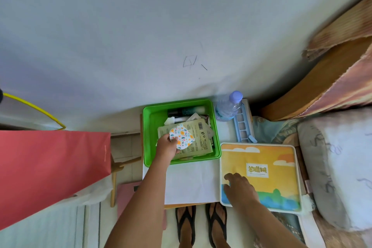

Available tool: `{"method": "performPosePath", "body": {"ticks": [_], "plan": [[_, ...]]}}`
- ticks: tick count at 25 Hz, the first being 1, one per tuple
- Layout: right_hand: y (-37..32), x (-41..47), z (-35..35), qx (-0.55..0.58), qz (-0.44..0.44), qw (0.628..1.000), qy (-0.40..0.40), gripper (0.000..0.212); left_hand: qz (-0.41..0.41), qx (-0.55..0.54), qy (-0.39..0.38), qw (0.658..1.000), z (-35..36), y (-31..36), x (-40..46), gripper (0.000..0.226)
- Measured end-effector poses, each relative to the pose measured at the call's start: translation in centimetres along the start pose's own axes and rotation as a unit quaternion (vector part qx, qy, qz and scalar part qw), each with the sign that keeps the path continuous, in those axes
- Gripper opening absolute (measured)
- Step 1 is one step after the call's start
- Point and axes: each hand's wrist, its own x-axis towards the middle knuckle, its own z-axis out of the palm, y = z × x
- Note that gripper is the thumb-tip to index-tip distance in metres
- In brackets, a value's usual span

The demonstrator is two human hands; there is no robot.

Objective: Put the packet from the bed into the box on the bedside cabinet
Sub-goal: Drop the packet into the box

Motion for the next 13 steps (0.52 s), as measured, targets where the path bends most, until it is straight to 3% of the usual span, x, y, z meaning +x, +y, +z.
{"method": "performPosePath", "body": {"ticks": [3,6,9,11,13], "plan": [[0.3,0.4,0.0,-0.020,0.005,1.000,0.002,0.038,0.005,0.119,0.056,0.991,0.1,-0.5,-0.3,0.036],[0.4,0.1,-0.6,-0.014,0.003,1.000,-0.005,0.037,0.101,0.263,0.075,0.956,1.0,-1.3,-3.5,0.038],[1.8,-0.8,-1.3,-0.002,0.007,1.000,-0.008,0.039,0.153,0.307,-0.076,0.936,4.8,-4.0,-8.8,0.030],[3.3,-1.1,-1.6,-0.007,0.019,1.000,-0.009,0.039,0.099,0.293,-0.162,0.937,7.6,-6.1,-11.3,0.029],[4.8,-1.2,-1.6,-0.012,0.033,0.999,-0.010,0.038,0.041,0.259,-0.169,0.950,10.1,-7.8,-12.1,0.030]]}}
